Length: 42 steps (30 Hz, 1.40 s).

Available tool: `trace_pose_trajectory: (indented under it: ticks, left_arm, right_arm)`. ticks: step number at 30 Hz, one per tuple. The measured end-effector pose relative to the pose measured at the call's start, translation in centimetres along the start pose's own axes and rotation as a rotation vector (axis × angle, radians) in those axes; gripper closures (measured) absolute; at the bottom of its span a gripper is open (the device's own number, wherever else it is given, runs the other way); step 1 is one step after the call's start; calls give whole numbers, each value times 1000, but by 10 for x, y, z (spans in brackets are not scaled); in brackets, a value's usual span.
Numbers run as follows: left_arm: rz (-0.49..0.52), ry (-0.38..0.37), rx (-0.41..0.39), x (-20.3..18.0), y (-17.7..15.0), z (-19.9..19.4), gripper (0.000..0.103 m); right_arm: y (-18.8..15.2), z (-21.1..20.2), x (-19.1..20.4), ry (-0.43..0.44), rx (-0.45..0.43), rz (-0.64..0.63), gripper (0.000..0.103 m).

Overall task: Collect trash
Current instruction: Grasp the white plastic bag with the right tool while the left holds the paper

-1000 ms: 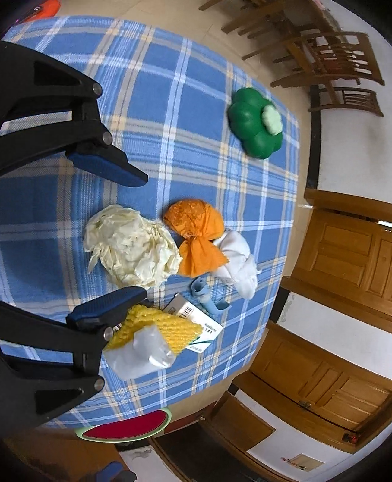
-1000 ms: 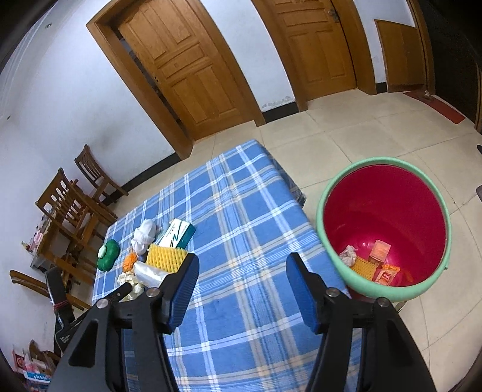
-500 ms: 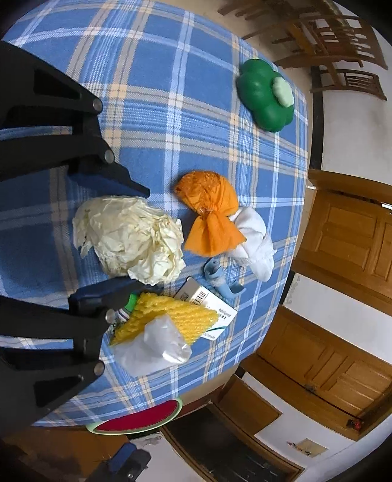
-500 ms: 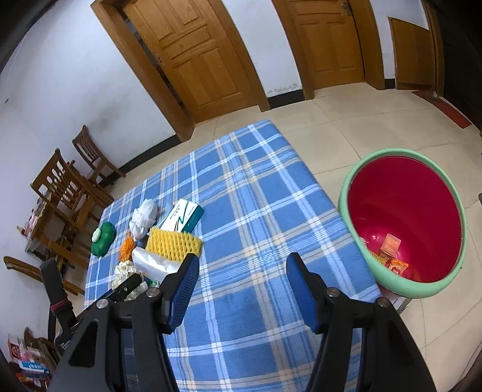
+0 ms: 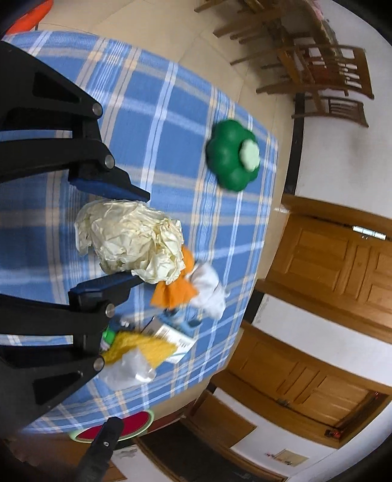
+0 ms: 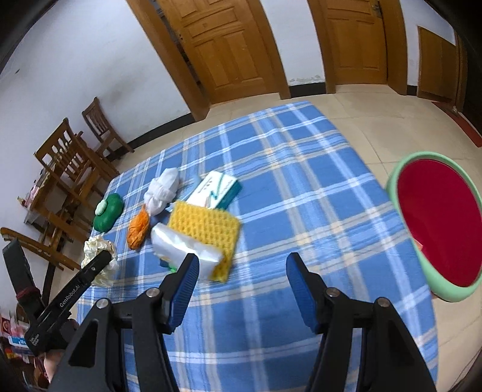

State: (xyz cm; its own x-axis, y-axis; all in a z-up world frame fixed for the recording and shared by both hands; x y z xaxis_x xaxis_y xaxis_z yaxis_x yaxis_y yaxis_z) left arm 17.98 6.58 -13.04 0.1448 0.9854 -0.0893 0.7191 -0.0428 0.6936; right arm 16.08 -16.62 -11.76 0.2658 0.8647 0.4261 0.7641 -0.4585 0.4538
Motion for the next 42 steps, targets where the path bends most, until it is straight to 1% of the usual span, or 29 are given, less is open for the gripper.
trace_pose_trajectory:
  ticks: [3,7,10,13,20,25,29,35,38,42]
  left_arm:
    - [-6,-2,-3,9,-1,2,57]
    - [-19,-59,-13,12,-3,4,57]
    - [-26,-92,-25,15,-1,6,57]
    - [-32,-117,-34,19,1,9,57]
    - [-32,-175,-17,17,0,18,57]
    - [-31,-195,-9,12,-2,20,57]
    - [-20,-187,-10,6,-2,19,57]
    - [-31,-171,-6,-2,-9,8,57]
    - [-25,-163,-1,-10,-11,0,57]
    - [-1,-161,-8,-24,-9,-14,57]
  right_arm:
    - [-4,12,12,-4,12,-29,40]
    - [-6,25,24,-16,9,-54,40]
    - [-9,33,35,-26,-2,-103,40]
    - [-13,42,42,-34,8,-142,40]
    - [-15,51,45,-28,19,-130,44]
    - [-19,44,38,-24,6,-122,49]
    - [-20,35,36,-8,-9,-123,53]
    - [-22,12,35,48,-35,-121,54]
    - [-20,-4,30,79,-52,-97,54]
    - [-15,-25,19,95,-89,-65,54]
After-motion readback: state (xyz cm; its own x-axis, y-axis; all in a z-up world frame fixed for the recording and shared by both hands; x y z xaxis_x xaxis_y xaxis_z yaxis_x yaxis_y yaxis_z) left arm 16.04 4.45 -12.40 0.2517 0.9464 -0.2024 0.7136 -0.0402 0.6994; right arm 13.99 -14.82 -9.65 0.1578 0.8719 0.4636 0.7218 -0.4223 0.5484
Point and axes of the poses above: each gripper's, at about its wrist camera, not at the fingertips, and z roughly the way its jaws point, x to its left, y to its top, the point moved 10 cm from there along z, roughly the way its jaws point, and after that the axes turned 15 degrees about z, right-handed, at the moved point
